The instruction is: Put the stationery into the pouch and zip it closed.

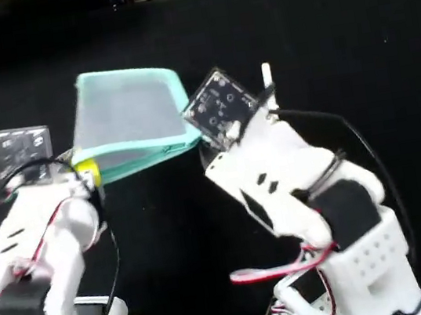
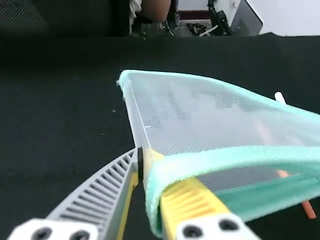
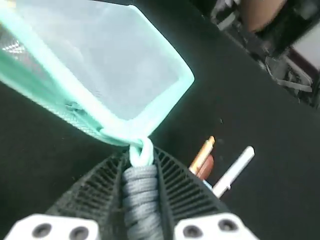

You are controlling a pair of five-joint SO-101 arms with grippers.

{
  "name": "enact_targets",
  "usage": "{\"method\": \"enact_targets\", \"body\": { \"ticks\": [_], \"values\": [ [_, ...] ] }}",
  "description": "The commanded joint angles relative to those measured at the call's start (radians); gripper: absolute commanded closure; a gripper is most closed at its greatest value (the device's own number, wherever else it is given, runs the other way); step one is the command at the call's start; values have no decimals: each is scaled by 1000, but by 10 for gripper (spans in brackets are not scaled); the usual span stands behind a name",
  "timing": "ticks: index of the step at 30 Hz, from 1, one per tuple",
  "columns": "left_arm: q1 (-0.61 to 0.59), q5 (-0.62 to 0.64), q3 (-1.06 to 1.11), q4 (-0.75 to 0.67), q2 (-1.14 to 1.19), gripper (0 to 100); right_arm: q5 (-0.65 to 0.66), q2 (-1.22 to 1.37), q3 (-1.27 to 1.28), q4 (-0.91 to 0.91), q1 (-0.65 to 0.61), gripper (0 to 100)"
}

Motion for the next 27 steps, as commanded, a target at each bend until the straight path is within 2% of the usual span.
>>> {"method": "enact_targets", "body": {
  "ticks": [1,4,8,15,19,23,27],
  "values": [
    [18,-18,-196,138,25,971,9,-1,-90,54,-95,986],
    [13,-21,-255,230,132,971,20,7,-82,69,-157,986],
    [13,-25,-328,318,324,971,63,7,-68,69,-157,986],
    [10,-26,-455,319,474,971,71,8,-35,83,-138,986],
    [-54,-26,-435,319,532,971,94,8,62,26,-94,986],
    [-119,-110,-446,307,628,970,98,8,107,-40,-69,986],
    [-142,-129,-453,269,700,970,95,8,105,-48,-71,986]
  ]
}}
